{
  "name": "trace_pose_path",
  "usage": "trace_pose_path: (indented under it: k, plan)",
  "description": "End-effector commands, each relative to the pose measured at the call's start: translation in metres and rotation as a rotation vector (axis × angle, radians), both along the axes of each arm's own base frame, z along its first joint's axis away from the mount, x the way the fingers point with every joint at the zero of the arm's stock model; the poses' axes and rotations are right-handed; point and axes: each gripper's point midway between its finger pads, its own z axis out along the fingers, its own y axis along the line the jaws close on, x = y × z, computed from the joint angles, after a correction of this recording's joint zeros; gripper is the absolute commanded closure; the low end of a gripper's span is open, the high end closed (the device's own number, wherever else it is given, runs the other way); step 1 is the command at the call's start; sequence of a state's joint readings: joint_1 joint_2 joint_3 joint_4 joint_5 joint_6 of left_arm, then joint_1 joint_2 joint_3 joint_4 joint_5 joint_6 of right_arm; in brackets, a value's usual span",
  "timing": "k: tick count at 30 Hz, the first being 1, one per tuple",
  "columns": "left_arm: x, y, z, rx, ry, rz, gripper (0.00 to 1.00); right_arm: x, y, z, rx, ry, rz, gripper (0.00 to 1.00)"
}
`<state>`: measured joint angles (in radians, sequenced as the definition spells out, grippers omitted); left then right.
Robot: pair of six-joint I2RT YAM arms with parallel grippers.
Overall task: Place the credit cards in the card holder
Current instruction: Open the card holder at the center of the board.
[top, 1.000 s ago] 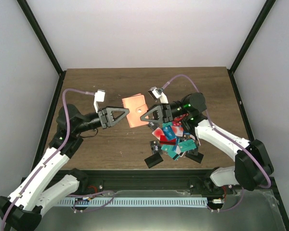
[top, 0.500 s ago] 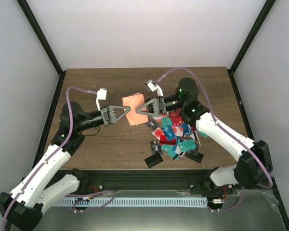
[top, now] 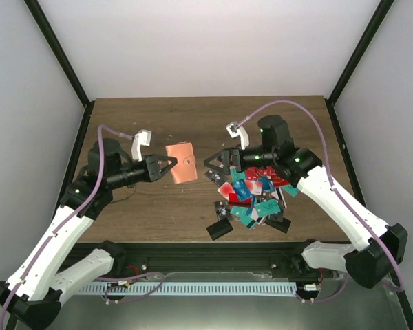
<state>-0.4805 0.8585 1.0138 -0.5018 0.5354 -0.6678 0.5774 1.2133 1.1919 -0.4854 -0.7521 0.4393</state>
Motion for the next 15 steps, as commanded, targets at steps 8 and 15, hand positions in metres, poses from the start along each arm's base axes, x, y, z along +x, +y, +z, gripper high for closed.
trace_pose_path:
  k: [8,15]
  plan:
    - [0.005,0.003,-0.033,0.153,0.080,-0.013,0.96,-0.002,0.024,0.002,-0.132,-0.097,-0.057,0.00]
    - [0.001,0.003,-0.039,0.173,0.095,-0.030,0.96,-0.003,0.055,-0.006,-0.143,-0.098,-0.004,0.01]
